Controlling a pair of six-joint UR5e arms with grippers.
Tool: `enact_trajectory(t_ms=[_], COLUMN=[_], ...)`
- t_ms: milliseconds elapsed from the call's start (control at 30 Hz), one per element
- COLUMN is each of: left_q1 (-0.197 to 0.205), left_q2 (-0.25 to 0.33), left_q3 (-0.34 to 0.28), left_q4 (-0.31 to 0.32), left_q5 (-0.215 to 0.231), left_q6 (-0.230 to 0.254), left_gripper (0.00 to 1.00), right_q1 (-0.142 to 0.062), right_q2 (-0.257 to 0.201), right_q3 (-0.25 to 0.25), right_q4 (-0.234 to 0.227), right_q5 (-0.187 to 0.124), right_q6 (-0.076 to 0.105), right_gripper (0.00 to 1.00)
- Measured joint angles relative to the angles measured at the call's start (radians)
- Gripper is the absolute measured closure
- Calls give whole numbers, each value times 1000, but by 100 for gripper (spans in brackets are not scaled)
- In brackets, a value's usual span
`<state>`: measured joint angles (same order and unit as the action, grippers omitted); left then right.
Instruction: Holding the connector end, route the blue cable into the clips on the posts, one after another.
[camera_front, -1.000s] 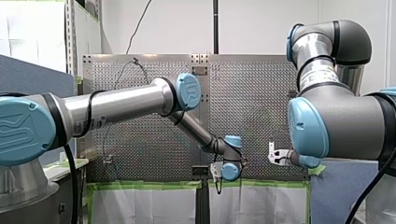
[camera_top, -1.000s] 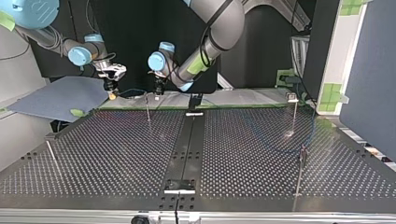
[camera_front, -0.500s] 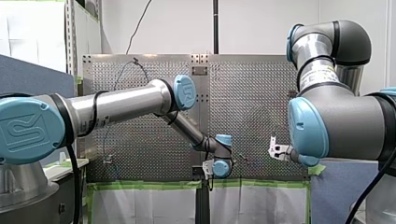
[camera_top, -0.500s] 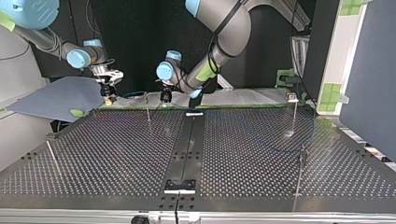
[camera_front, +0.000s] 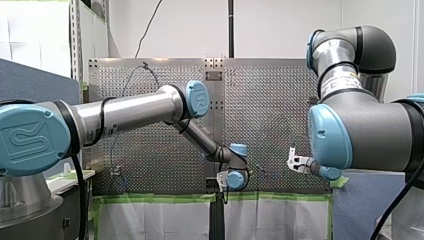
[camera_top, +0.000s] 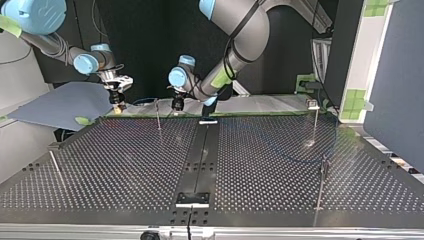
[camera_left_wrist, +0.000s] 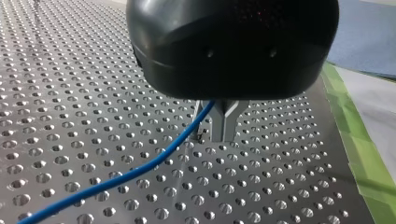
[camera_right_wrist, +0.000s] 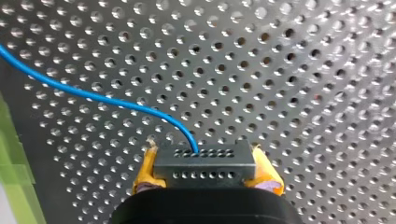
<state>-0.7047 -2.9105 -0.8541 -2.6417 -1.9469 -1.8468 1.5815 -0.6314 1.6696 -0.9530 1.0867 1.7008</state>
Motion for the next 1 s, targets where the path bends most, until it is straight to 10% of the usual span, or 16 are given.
enact_trajectory(t_ms=[233, 433, 1000], left_q1=[0, -1, -85], left_q2=[0, 0, 12], left_q3=[0, 0, -17], left_q4=[-6, -45, -188], left_q5=[33, 16, 2], left_q6=[6, 53, 124], left_gripper=[19, 0, 0], right_q1=[2, 2, 4], right_q2=[9, 10, 11], right_q3=[-3, -4, -4], right_q4=[5, 7, 9], right_q5=[-5, -5, -3], right_q6=[-5, -5, -4], right_gripper=[100, 100, 100])
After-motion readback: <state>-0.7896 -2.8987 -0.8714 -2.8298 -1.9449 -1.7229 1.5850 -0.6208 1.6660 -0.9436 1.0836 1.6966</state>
